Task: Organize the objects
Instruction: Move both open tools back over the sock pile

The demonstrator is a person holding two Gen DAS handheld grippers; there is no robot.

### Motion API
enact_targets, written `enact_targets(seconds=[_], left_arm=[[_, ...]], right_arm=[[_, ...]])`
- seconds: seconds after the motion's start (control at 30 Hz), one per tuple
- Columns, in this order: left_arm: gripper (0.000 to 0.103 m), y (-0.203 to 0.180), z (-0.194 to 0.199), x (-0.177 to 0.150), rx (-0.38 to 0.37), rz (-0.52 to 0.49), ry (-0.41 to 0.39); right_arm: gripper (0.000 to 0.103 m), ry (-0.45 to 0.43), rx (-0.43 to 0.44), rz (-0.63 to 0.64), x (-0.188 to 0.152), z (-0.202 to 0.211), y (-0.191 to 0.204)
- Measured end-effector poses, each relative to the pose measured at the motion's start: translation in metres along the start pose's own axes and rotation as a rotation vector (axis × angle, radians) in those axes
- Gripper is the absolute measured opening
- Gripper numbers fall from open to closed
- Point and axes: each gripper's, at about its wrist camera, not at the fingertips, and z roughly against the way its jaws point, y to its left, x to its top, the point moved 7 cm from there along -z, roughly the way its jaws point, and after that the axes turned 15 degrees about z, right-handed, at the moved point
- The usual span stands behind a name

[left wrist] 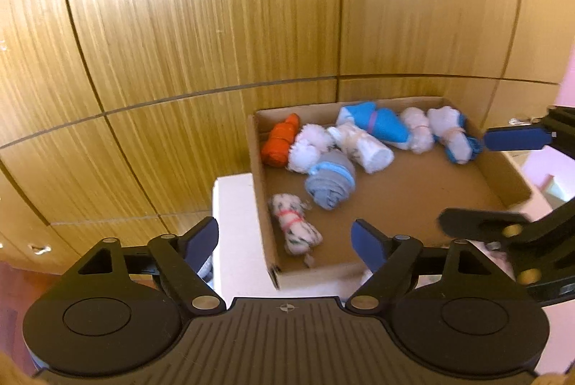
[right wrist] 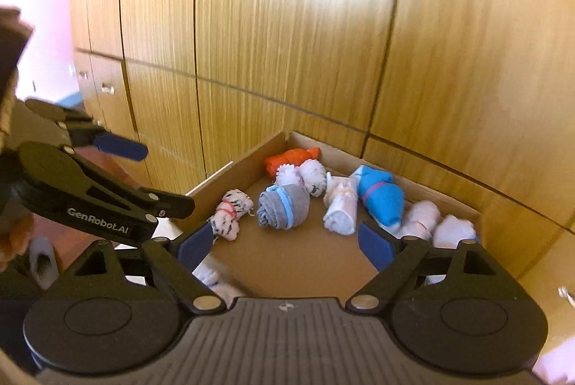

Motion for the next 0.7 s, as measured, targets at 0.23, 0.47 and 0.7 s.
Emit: enact_targets(seconds=[0.23, 0.47, 0.7], left_arm=[[0.091, -0.014, 0.038, -0.061, -0.062, 0.003, -0.015], [0.091, -0.040, 0.062, -0.130, -0.171, -0.018, -0.014], [0.095, -0.080, 0.060, -0.167, -0.256, -0.191, -0.007]], right_arm=[[0.093, -0.048, -0.030, -0.087, -0.068, 0.067, 0.032], [0.090, -0.010, -0.064, -0.129, -0.144, 0.085, 0.060], [0.090, -0.027, -0.080, -0.229, -0.172, 0.101, 0.047]])
